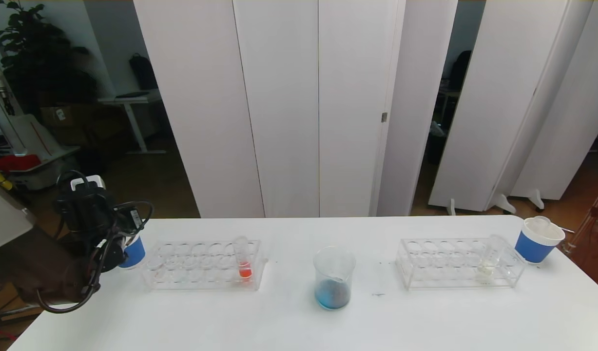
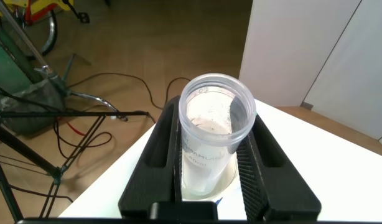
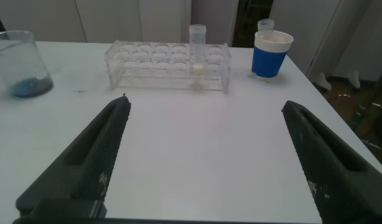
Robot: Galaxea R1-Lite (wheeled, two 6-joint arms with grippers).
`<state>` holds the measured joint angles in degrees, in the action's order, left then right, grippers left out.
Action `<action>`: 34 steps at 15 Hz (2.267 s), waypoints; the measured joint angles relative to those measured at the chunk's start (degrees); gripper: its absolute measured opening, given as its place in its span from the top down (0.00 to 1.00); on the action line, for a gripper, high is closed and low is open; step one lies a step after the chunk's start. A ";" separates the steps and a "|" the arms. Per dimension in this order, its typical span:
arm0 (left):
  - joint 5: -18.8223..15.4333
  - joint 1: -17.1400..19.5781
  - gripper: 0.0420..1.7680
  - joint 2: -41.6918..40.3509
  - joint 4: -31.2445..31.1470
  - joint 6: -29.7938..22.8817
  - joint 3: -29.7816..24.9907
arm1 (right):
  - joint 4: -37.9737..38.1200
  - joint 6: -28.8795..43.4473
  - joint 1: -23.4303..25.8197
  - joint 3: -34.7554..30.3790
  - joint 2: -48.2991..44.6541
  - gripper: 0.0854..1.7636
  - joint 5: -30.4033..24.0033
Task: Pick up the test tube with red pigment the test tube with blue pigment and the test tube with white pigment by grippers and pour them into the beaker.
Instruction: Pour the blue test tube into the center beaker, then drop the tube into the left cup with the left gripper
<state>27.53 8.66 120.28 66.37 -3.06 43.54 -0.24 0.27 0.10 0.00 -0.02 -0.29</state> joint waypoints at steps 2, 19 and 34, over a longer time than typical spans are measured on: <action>0.00 0.00 0.68 1.00 0.02 -0.73 0.02 | 0.00 0.00 0.00 0.00 0.00 0.01 -0.01; 0.09 0.18 0.23 3.23 0.83 -1.43 -1.49 | 0.00 -0.02 0.00 0.00 0.00 0.01 -0.01; 0.11 -1.68 0.01 -17.29 -6.83 5.45 -7.25 | 0.00 0.00 0.00 0.00 0.00 0.01 -0.01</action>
<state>27.64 6.97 103.00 59.54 2.39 36.29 -0.24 0.27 0.10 0.00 -0.02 -0.30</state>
